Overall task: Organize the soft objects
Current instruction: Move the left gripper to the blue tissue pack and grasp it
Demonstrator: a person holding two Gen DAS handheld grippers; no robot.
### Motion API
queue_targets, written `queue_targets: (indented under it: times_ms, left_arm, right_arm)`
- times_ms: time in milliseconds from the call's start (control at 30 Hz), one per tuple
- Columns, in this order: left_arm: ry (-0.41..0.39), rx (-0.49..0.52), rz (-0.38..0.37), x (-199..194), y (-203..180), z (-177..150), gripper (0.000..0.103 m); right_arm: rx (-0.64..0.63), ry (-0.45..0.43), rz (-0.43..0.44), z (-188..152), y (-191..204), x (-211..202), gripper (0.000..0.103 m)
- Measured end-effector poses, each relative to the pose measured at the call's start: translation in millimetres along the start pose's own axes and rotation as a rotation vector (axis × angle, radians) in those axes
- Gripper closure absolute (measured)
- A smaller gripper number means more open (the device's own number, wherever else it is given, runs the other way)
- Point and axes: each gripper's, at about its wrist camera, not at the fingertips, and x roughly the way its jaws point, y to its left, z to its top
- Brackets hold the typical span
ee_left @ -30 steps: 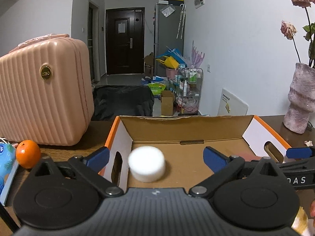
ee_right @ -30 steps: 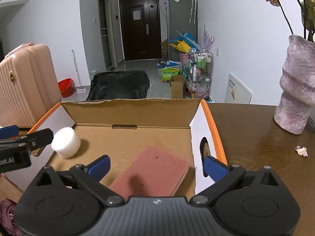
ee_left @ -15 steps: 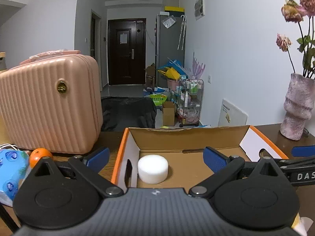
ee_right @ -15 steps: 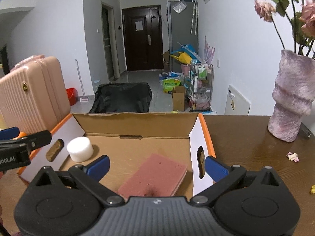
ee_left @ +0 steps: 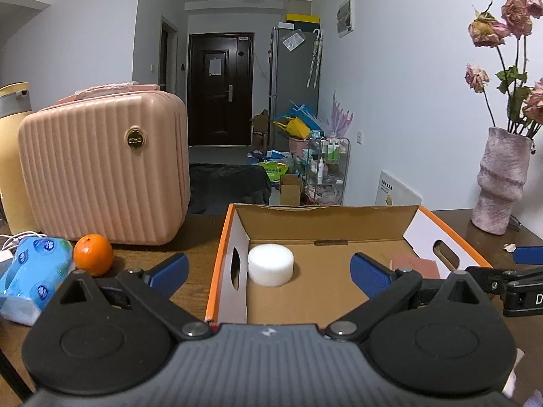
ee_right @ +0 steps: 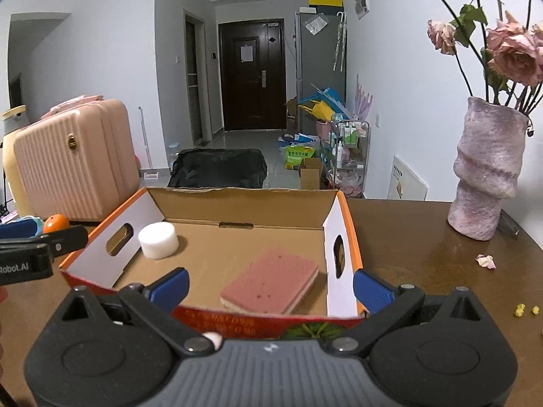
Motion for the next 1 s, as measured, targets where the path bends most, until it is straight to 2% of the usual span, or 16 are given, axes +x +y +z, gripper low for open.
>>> queue_targets:
  times_ms: [1000]
  left_arm:
    - [0.02, -0.019, 0.01, -117.0, -13.7, -74.2, 0.0]
  right_arm:
    - [0.033, -0.086, 0.064, -94.8, 13.5, -112.3, 0.0]
